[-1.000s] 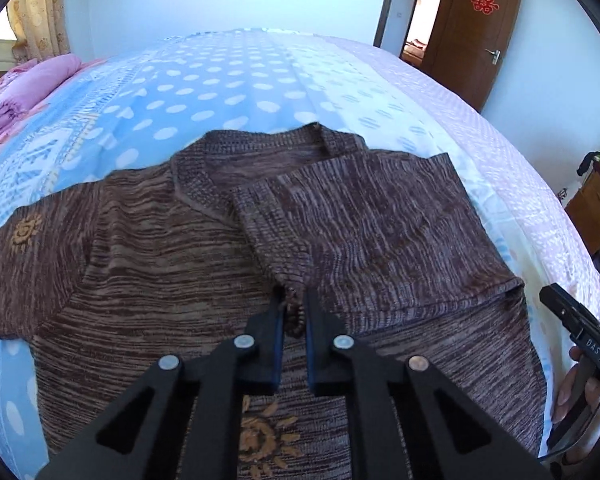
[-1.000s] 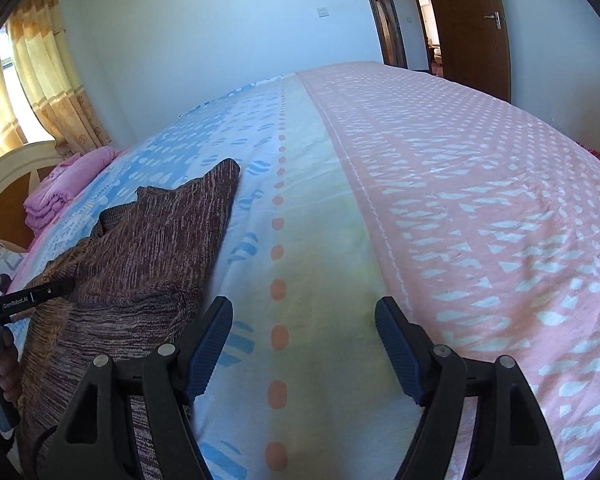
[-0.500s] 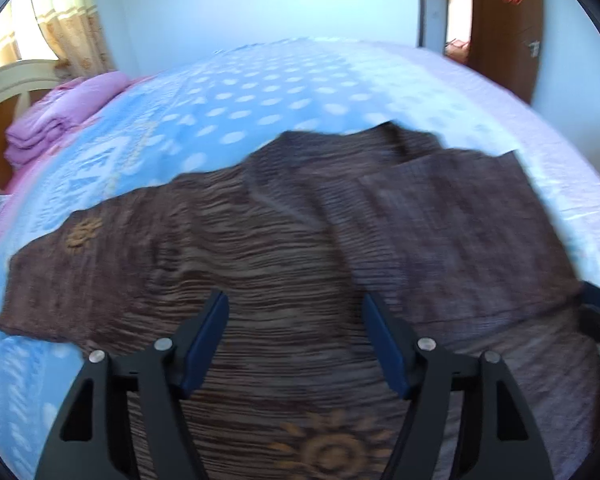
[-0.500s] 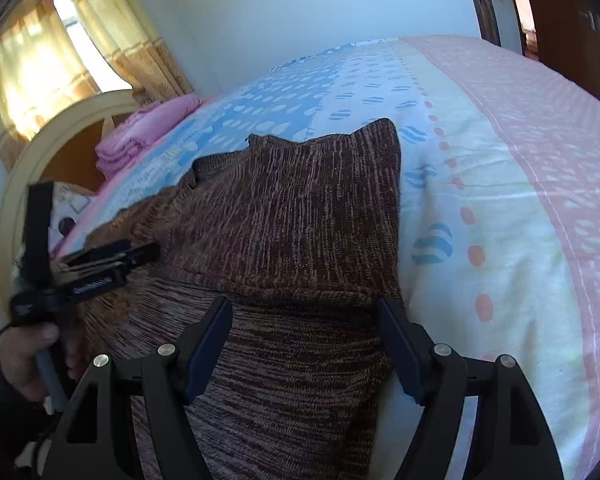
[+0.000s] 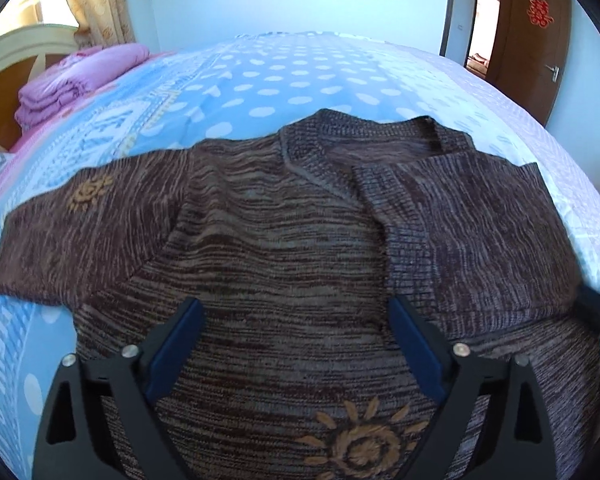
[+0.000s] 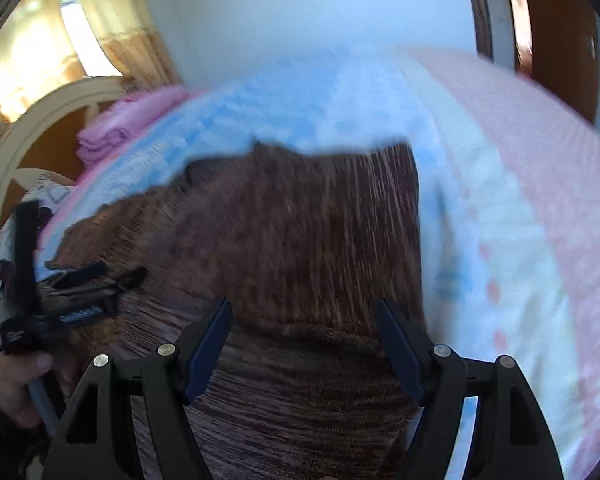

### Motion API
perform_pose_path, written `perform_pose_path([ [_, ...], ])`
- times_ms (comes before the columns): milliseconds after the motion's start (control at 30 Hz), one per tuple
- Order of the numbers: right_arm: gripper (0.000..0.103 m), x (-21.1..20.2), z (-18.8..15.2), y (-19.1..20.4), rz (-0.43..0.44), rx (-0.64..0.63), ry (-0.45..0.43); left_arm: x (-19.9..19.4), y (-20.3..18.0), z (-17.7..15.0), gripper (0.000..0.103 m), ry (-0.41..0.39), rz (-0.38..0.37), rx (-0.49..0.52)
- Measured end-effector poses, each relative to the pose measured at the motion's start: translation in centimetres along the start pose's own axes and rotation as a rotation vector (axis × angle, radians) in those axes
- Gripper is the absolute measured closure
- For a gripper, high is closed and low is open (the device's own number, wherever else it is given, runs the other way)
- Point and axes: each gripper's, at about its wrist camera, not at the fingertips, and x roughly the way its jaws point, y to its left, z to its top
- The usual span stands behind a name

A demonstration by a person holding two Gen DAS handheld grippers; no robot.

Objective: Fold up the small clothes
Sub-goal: 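Grasp the sweater side edge with the right gripper and fold it inward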

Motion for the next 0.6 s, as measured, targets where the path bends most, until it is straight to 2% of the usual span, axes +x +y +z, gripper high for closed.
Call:
perform_pose_path([
  [33, 0.028, 0.0, -0.3, 0.4, -0.006, -0.007, -0.017, 0.0, -0.1, -0.1, 0.006, 0.000, -0.001, 0.001],
  [167, 0.028, -1.2, -0.8, 2.2, -0.068, -0.055, 0.009, 0.0, -0.2, -0.2, 0.004, -0.005, 0.008, 0.004],
  [300, 0.028, -1.8, 0.9, 3.9, -0.101, -0.074, -0.078, -0.3, -0.4, -0.4, 0.003, -0.011, 0.014, 0.010],
  [367, 0.028, -0.4, 1.7, 4.5, -0.110, -0.060, -0.069, -0.4, -0.1, -0.4, 0.003, -0.008, 0.000, 0.001],
  [467, 0.028, 3.1, 1.3, 5.1, -0.120, -0.047, 0.019, -0.4, 0.3, -0.6, 0.003, 0.001, -0.017, -0.007],
  [533, 0.027, 3.0, 0.6, 5.8, -0.160, -0.087, -0.012, -0.4, 0.5, -0.7, 0.003, 0.001, -0.029, -0.012],
  [600, 0.027, 2.8, 0.3, 6.0, -0.161, -0.071, -0.001, -0.4, 0.5, -0.7, 0.003, 0.003, -0.033, -0.014],
])
